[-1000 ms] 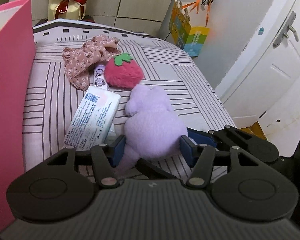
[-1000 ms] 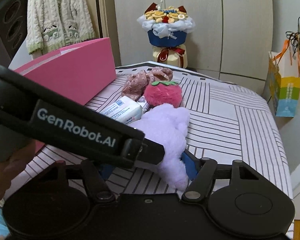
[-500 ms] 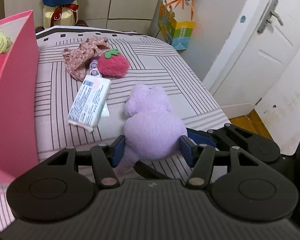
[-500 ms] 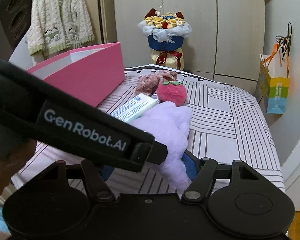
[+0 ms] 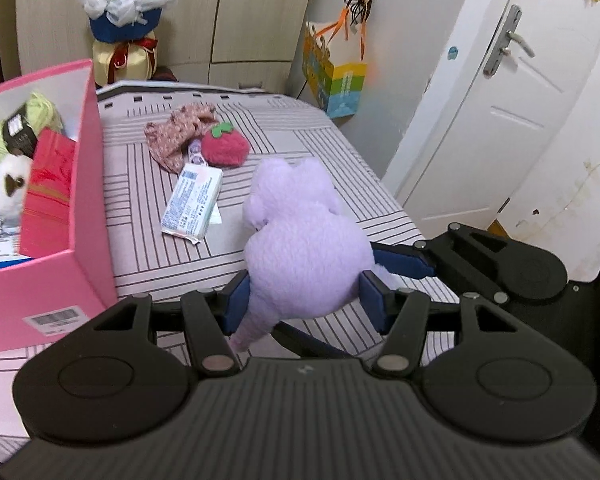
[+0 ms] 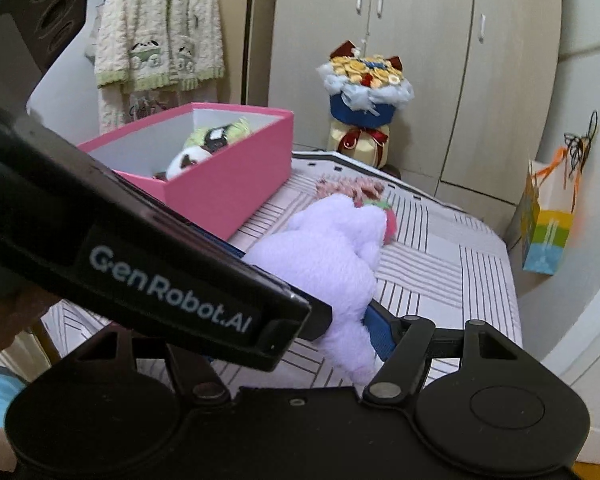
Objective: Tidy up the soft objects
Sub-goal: 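Lift the lavender plush with the left tool and drop it into the box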
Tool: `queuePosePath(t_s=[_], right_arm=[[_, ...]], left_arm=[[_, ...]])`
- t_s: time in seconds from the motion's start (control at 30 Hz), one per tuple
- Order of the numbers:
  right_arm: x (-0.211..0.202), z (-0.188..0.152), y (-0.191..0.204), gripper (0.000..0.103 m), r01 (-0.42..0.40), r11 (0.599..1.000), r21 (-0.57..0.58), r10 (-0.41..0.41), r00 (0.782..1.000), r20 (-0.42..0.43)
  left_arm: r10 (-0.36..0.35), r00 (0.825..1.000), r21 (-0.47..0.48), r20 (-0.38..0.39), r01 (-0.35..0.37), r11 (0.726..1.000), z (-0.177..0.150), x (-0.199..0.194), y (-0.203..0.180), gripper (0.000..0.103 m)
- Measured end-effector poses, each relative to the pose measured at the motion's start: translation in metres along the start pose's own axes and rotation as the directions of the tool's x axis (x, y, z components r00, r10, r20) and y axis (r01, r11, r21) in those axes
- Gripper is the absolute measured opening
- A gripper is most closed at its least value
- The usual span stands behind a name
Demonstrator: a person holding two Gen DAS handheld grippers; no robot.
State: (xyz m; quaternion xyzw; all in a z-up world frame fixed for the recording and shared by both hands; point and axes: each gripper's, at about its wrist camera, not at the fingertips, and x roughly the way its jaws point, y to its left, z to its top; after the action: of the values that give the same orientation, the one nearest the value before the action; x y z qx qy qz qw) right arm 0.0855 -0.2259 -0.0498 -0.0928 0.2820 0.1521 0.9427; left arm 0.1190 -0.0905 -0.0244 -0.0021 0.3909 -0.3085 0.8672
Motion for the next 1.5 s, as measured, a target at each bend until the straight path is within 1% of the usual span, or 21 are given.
queuePosePath(t_s=[0.27,0.43,0.57,0.67,0.77,0.97,1.2,1.43,1.5], right_arm=[[-0.016,0.024,0.021,0.073,-0.022,0.999,-0.050,0.025,0.998,0.061],[-0.017,0.043,0.039,0.073,-0.038,0.995,-0.095,0.048,0.993,0.103],[-0.011,0.059,0.055,0.075,-0.072,0.990,-0.124,0.089,0.986,0.140],[0.001,0.070,0.069,0.076,-0.094,0.985,-0.145,0.118,0.980,0.163],[0.017,0.078,0.081,0.076,-0.136,0.980,-0.147,0.161,0.972,0.171],[0.056,0.096,0.101,0.076,-0.223,0.964,-0.146,0.245,0.958,0.151],[0.103,0.115,0.109,0.076,-0.309,0.948,-0.082,0.316,0.944,0.091],[0.140,0.121,0.113,0.076,-0.362,0.932,-0.021,0.363,0.932,0.021],[0.146,0.121,0.113,0.076,-0.363,0.932,-0.016,0.363,0.932,0.007]], left_arm=[[0.026,0.997,-0.002,0.071,-0.026,1.000,0.001,-0.035,0.010,0.058],[0.056,0.990,-0.017,0.130,-0.054,0.998,0.003,-0.060,0.025,0.058],[0.087,0.983,-0.043,0.163,-0.081,0.996,0.007,-0.075,0.046,0.058],[0.122,0.976,-0.061,0.183,-0.113,0.992,0.008,-0.083,0.061,0.058],[0.161,0.969,-0.095,0.188,-0.145,0.985,0.008,-0.088,0.082,0.058],[0.215,0.961,-0.174,0.172,-0.186,0.967,0.009,-0.090,0.129,0.058],[0.258,0.956,-0.254,0.143,-0.216,0.943,0.018,-0.079,0.174,0.057],[0.294,0.951,-0.293,0.098,-0.255,0.921,0.023,-0.063,0.203,0.057],[0.296,0.951,-0.298,0.086,-0.259,0.919,0.024,-0.059,0.209,0.057]])
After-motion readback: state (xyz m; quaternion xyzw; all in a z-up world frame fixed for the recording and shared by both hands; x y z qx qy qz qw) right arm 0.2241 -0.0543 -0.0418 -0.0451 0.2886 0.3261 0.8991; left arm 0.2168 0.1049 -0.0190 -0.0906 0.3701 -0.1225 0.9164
